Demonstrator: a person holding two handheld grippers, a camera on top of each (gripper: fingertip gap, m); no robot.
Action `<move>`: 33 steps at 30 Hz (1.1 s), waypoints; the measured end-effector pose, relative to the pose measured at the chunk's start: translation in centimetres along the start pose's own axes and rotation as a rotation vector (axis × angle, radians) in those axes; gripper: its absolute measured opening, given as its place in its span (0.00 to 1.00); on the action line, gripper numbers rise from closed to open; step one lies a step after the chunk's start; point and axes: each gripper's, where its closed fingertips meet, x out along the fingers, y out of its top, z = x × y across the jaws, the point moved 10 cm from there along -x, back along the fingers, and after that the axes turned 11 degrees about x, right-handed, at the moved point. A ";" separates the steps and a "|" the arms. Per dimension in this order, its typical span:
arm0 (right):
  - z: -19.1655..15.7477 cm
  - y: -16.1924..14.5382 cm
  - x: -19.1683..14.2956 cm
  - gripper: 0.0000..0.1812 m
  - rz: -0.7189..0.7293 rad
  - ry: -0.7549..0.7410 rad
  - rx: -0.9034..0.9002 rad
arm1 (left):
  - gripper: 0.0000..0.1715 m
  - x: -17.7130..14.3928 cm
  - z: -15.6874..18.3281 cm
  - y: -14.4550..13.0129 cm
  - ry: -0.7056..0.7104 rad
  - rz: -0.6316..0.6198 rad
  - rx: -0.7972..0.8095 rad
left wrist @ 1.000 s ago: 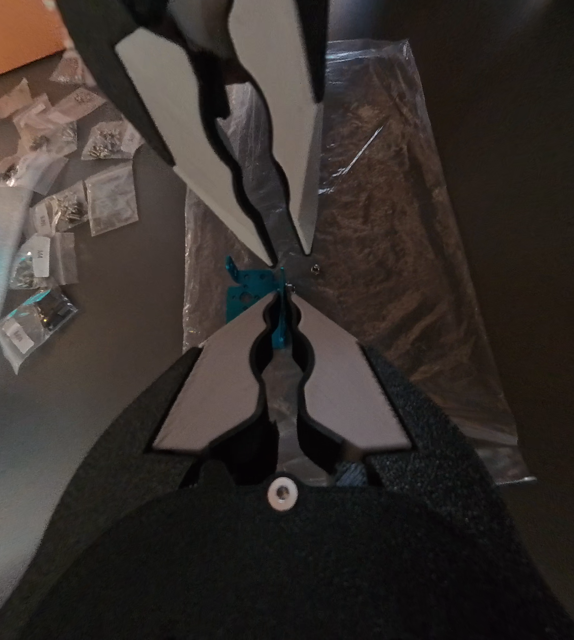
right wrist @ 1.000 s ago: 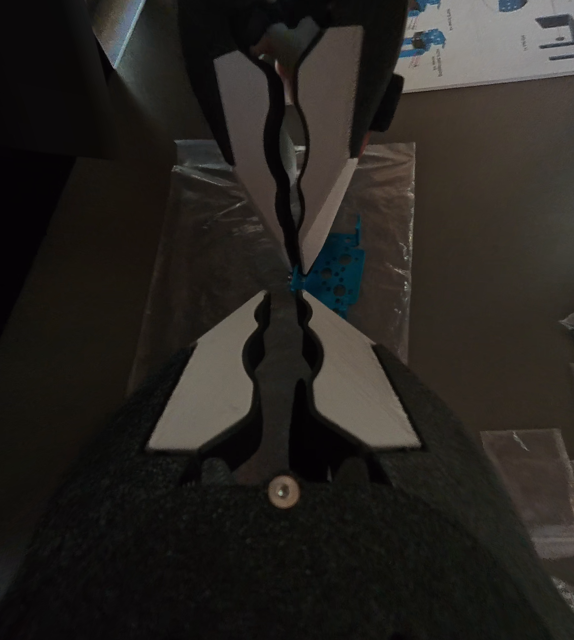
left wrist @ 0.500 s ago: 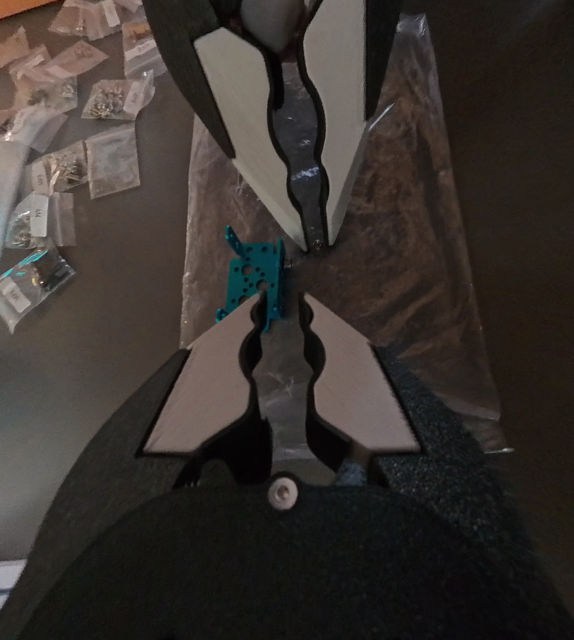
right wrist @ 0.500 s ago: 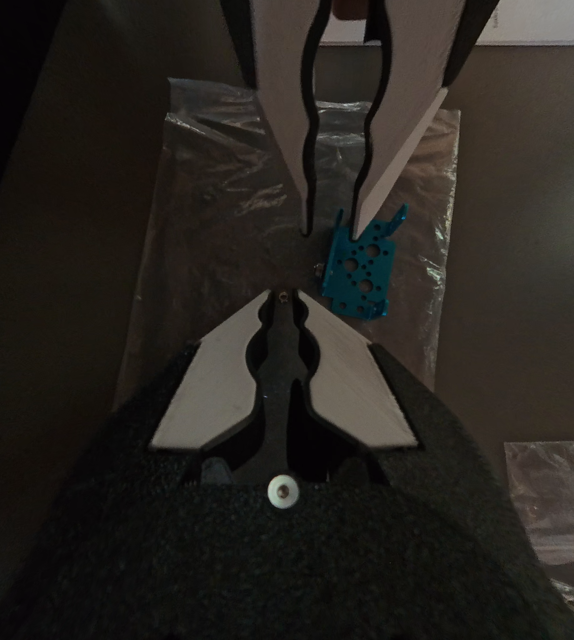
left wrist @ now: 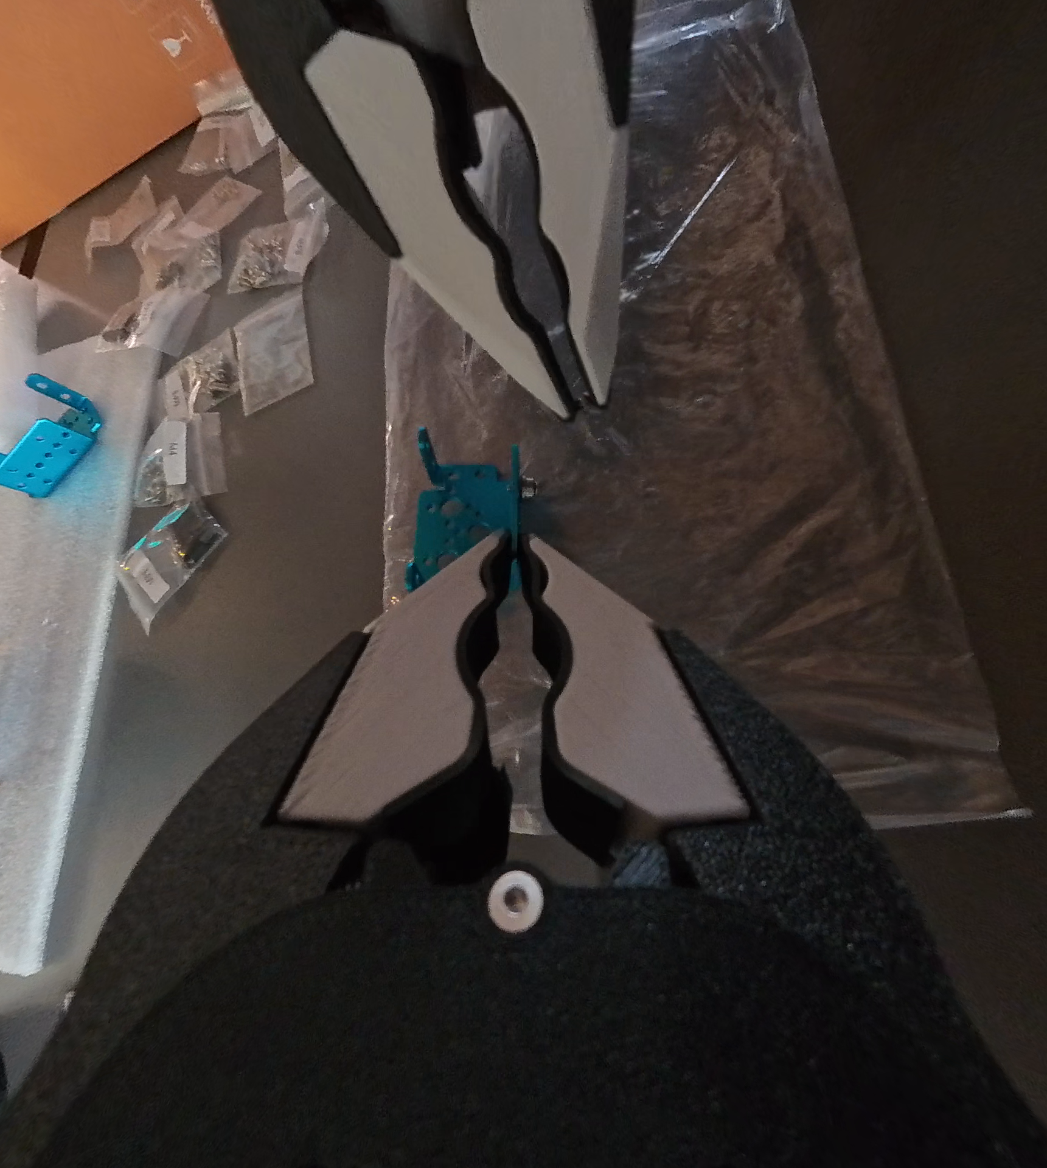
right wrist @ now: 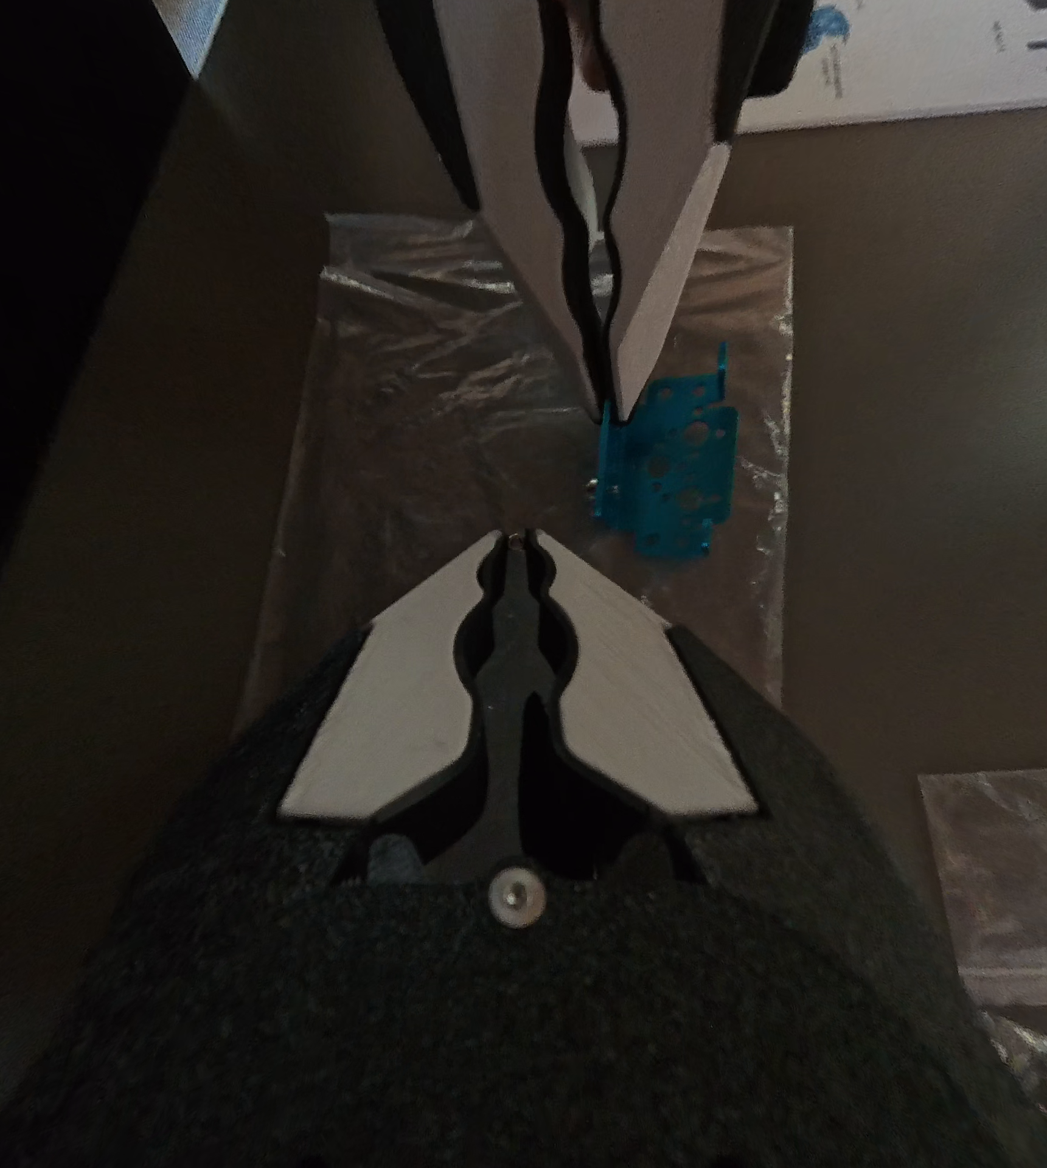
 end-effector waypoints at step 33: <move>0.4 1.6 -1.3 0.02 0.170 0.051 -0.010 | 0.07 -1.7 -1.4 -2.4 -0.063 0.036 -0.076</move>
